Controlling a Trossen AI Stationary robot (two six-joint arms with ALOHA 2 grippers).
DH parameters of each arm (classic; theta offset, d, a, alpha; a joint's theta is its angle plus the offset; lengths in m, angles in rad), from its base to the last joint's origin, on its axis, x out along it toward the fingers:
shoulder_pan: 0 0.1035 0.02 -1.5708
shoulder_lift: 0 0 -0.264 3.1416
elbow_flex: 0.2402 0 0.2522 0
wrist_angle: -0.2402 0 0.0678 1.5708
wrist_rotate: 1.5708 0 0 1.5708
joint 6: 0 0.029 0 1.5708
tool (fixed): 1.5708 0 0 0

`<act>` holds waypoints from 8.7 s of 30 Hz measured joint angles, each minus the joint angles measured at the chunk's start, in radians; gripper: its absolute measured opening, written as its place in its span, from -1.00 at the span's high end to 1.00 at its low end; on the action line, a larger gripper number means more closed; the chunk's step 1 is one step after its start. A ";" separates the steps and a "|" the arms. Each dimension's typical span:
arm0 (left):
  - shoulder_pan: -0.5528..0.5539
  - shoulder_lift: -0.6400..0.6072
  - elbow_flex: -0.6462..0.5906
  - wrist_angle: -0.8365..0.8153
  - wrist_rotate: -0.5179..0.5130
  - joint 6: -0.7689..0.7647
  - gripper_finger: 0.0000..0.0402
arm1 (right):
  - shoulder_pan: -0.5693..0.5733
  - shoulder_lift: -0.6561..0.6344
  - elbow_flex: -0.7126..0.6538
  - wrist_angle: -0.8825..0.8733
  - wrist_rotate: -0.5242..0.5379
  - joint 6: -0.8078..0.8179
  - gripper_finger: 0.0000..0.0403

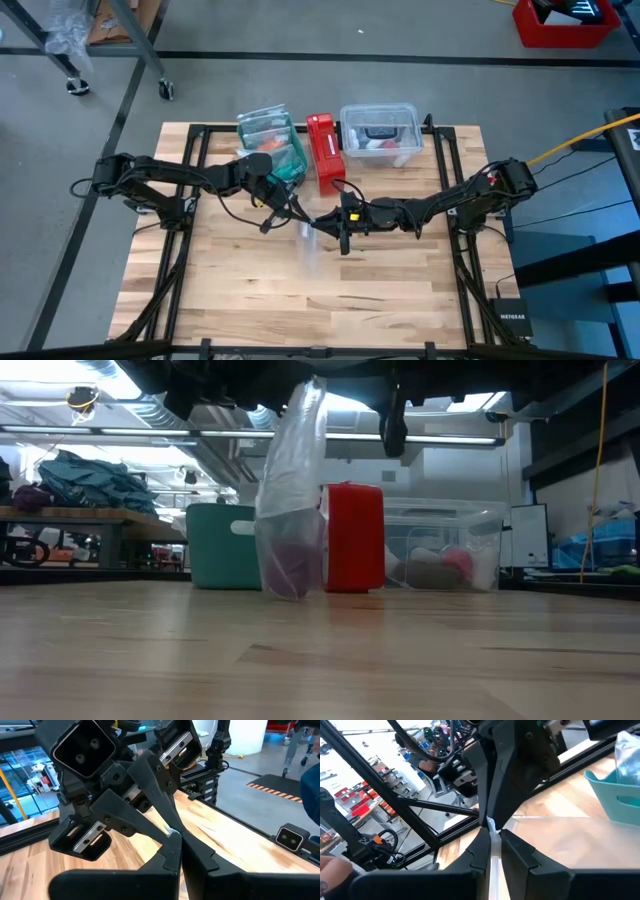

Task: Roll bandage
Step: Close the transparent zip bag

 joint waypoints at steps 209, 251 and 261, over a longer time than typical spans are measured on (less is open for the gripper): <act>0.032 -0.002 0.000 -0.005 0.017 -0.087 1.00 | 0.001 0.001 0.041 -0.028 0.065 -0.024 0.97; 0.032 0.000 0.002 -0.018 0.025 -0.082 1.00 | -0.001 0.002 0.043 -0.025 0.038 0.005 0.42; 0.033 0.000 0.002 0.061 0.028 -0.116 1.00 | 0.001 0.002 0.043 -0.029 0.037 0.005 0.55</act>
